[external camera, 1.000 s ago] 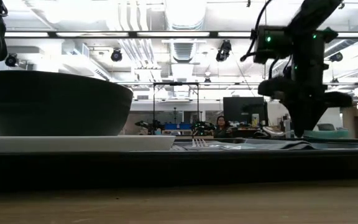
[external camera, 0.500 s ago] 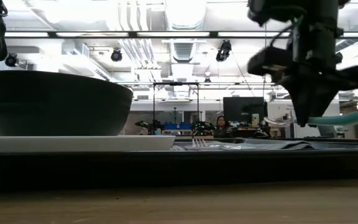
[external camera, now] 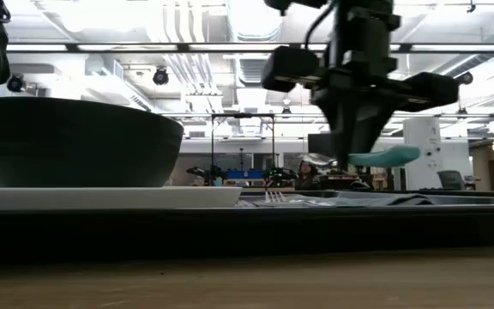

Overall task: Set up tray
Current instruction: Put the light blue spoon to the right of blue fork on the black table tray, then return to Home Position

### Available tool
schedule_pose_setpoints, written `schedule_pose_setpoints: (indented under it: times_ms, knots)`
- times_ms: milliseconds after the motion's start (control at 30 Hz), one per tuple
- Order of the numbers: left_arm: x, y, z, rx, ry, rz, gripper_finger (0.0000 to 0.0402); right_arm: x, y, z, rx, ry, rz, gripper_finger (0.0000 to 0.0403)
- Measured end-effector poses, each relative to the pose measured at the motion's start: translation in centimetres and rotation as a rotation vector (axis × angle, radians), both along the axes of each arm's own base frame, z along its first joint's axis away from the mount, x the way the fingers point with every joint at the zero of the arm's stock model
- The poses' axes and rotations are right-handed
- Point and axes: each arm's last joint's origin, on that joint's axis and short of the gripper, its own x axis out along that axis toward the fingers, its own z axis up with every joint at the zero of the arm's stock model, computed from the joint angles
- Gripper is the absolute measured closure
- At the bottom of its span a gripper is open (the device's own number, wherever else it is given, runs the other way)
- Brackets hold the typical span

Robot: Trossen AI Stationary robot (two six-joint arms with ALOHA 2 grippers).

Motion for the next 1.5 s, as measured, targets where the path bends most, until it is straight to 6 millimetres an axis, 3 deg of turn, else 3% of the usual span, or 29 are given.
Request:
schedule_pose_setpoints:
  times_ms: [300, 700, 1100, 1333, 1500]
  knots:
    - [0.0, 0.0, 0.0, 0.0, 0.0, 0.001, 0.0304, 2.9, 0.8, -1.2, -0.003, 0.005, 0.008, 0.0366]
    - [0.0, 0.0, 0.0, 0.0, 0.0, 0.0, 0.0304, 3.4, 1.0, -1.5, 0.007, 0.0, -0.018, 0.0366]
    - [0.0, 0.0, 0.0, 0.0, 0.0, 0.0, 0.0304, 3.4, 1.0, -1.5, 0.004, -0.002, 0.018, 0.0252]
    - [0.0, 0.0, 0.0, 0.0, 0.0, 0.0, 0.0304, 3.5, 1.0, -1.4, 0.0, -0.007, 0.066, 0.0229]
    - [0.0, 0.0, 0.0, 0.0, 0.0, 0.0, 0.0304, 3.9, 1.1, -0.2, 0.012, -0.05, 0.065, 0.023]
